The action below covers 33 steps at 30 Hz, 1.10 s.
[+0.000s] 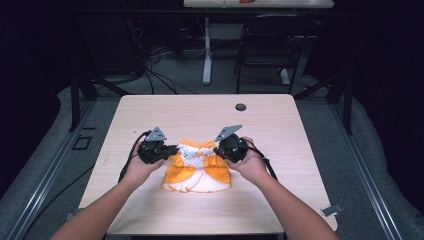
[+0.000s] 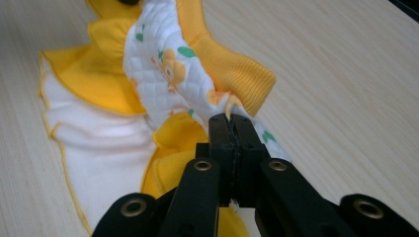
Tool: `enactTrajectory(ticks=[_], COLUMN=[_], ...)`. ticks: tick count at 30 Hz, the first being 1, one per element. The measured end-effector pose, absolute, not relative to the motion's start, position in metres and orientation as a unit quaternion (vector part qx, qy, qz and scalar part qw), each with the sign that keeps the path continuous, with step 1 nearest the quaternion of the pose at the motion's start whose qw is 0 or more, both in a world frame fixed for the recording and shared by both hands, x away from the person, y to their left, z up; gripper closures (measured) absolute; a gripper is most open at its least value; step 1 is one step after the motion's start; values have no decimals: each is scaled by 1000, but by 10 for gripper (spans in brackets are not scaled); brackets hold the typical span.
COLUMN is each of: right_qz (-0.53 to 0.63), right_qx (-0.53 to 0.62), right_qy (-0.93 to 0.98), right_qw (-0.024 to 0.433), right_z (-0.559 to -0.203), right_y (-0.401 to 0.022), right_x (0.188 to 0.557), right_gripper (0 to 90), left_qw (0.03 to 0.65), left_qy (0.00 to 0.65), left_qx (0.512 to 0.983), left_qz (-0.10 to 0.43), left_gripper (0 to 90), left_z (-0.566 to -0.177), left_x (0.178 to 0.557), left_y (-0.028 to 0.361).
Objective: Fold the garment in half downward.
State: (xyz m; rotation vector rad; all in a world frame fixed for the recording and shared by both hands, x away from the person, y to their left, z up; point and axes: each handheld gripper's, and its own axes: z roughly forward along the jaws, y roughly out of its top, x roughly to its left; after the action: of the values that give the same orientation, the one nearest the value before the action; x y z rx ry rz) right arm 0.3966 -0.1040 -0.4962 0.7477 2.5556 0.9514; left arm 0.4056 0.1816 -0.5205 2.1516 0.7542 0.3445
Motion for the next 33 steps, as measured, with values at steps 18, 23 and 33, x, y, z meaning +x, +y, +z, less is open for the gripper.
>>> enactTrajectory(ticks=[18,23,33], right_qz=[326,337,355], right_qx=[240,243,246], right_qy=[907,902,894], right_qw=[120,118,118], right_z=[-519,-524,-519], right_y=[-106,-109,-123], right_x=[362,351,332], right_gripper=[837,801,735], left_qw=[422,427,429], left_qy=[283,268,264], left_qx=[857,860,861], left_qz=[86,78,73], left_gripper=[775,755,731], left_z=[-534,-535,-530], left_x=[370,358,341], left_y=[192,196,204])
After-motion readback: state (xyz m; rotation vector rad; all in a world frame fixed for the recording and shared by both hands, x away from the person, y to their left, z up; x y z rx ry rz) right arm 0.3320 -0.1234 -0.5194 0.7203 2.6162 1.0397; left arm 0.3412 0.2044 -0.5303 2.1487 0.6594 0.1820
